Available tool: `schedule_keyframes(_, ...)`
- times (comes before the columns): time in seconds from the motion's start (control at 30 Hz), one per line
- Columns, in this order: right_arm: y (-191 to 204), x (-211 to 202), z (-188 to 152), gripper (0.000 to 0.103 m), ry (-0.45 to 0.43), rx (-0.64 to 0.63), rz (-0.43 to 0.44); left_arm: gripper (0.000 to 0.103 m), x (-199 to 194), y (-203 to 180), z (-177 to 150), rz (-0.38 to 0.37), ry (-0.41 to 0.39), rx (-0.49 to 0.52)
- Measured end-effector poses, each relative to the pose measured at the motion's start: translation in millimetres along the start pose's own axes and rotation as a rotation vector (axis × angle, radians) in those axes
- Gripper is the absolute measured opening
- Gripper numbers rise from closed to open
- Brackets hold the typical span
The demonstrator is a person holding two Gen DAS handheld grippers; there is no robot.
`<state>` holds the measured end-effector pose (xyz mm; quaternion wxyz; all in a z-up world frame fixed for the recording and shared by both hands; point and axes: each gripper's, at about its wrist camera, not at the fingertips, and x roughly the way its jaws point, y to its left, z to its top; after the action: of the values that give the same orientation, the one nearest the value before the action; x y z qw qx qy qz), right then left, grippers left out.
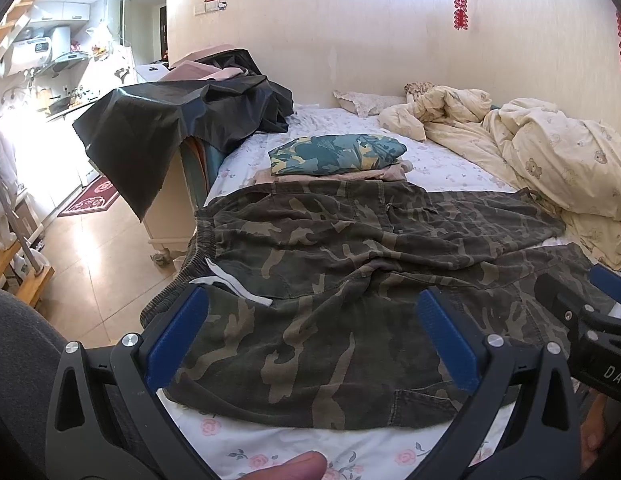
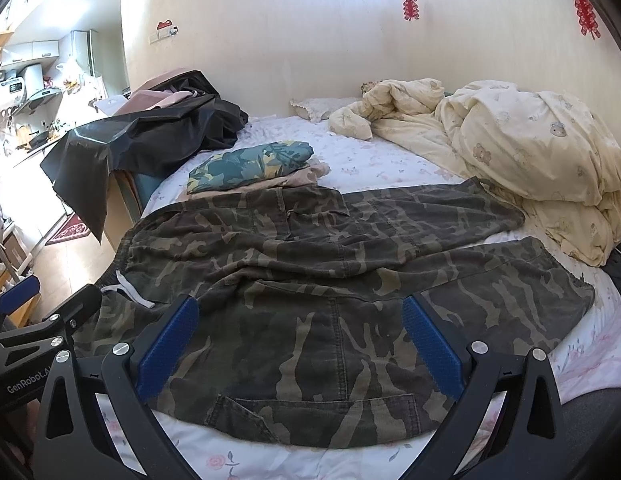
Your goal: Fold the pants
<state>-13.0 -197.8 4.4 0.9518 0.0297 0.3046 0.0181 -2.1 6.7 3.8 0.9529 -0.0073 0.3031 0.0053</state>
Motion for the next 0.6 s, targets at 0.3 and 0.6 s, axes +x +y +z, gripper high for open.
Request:
schedule_keyframes(0.3,1.0,-0.1,-0.2,0.103,0.0,0.001,-0.003,0.103,-0.7,1.3,2.2,0.001,0.002,-0.003)
schedule_keyframes(0.6,-3.0,2.6,-0.9,0.103,0.01,0.01,-0.006,0.103,2.9,6.4,2.3,0.023,-0.003,0.007)
